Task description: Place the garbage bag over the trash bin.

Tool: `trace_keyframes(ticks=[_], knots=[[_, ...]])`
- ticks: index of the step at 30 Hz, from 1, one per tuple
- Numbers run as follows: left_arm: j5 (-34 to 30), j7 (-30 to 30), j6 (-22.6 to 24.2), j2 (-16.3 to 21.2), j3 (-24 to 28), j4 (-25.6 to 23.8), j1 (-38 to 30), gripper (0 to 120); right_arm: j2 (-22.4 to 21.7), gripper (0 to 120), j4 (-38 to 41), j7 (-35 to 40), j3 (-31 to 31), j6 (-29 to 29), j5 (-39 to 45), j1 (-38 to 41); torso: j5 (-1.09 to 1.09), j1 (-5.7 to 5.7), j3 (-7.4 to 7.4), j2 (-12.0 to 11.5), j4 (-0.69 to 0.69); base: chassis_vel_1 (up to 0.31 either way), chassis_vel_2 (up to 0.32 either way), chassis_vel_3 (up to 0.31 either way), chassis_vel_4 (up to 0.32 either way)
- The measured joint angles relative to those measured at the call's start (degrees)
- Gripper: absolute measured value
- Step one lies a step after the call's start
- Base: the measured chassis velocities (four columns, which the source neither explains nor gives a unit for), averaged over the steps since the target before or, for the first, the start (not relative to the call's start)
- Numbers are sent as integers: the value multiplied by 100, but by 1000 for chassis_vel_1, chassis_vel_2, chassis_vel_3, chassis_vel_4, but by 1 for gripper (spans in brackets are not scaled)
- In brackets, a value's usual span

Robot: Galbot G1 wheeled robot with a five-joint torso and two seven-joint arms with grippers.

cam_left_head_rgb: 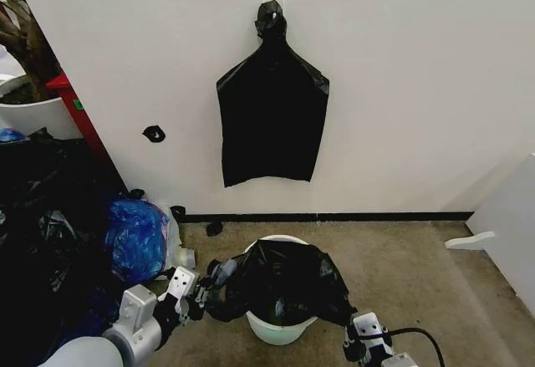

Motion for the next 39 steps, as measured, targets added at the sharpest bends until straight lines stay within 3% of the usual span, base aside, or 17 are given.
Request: trace_keyframes(ticks=[11,22,33,37,39], knots=[[382,69,-68,-303,299,672,-85,0,205,0,-1065,-438,-238,391,-851,161,0,0,0,0,0,0,0,0,0],[698,189,-208,-820,1205,1239,-410,0,509,0,-2008,-896,-314,875,-1535,406,0,0,0,0,0,0,0,0,0],[672,109,-331,-1059,1152,1517,-471,0,587,0,-2585,-1140,-128,1397,-2047,519,0,0,0,0,0,0,0,0,0],[669,64,-397,-1113,1004,1565,-467,0,590,13,-2724,-1311,-94,1811,-2269,515,0,0,0,0,0,0,0,0,0],[670,64,-473,-1136,971,1564,-452,0,589,22,-2857,-1500,-53,2281,-2557,516,0,0,0,0,0,0,0,0,0]])
